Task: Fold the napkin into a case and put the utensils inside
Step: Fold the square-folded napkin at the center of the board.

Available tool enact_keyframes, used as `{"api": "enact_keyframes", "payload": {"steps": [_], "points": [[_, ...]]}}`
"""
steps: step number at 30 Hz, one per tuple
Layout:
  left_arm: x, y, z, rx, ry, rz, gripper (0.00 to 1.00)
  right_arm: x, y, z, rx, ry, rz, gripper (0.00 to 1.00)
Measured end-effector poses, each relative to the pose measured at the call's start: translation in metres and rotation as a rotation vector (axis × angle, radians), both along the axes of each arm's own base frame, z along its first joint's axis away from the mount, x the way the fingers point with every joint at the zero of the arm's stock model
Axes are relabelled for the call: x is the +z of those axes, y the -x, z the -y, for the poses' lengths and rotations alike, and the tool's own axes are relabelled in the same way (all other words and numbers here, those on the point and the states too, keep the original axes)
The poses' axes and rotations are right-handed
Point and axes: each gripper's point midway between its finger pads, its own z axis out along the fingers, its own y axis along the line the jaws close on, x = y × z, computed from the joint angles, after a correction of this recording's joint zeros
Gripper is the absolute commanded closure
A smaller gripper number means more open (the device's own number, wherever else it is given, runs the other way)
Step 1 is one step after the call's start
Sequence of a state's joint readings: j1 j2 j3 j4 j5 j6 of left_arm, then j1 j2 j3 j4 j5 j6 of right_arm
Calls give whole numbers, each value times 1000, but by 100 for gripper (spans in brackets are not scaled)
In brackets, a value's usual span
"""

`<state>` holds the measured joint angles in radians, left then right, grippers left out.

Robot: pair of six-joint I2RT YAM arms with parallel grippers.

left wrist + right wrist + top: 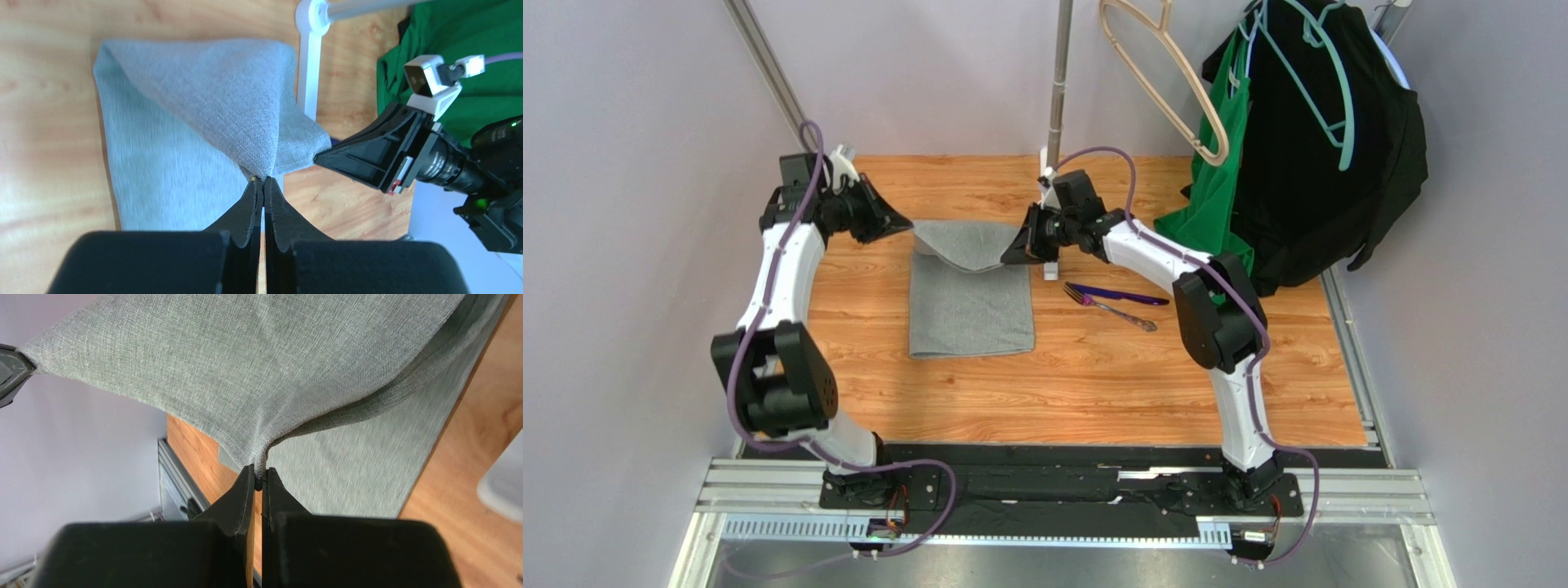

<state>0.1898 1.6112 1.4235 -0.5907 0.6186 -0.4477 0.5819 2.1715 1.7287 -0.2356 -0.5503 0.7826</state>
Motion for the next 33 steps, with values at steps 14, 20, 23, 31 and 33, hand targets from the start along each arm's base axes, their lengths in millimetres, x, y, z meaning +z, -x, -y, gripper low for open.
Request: {"api": "enact_keyframes", "payload": {"steps": [14, 20, 23, 31, 33], "points": [[-118, 126, 6, 60, -21, -483, 100, -13, 84, 5, 107, 43, -57, 100], [-117, 140, -4, 88, -94, -503, 100, -37, 109, 18, 125, 92, -104, 100], [-122, 146, -9, 104, -128, -526, 100, -46, 118, 24, 133, 109, -119, 100], [-152, 159, -14, 116, -147, -663, 100, -60, 126, 30, 136, 126, -137, 100], [-162, 161, -13, 113, -141, -707, 100, -61, 126, 30, 136, 126, -136, 100]]}}
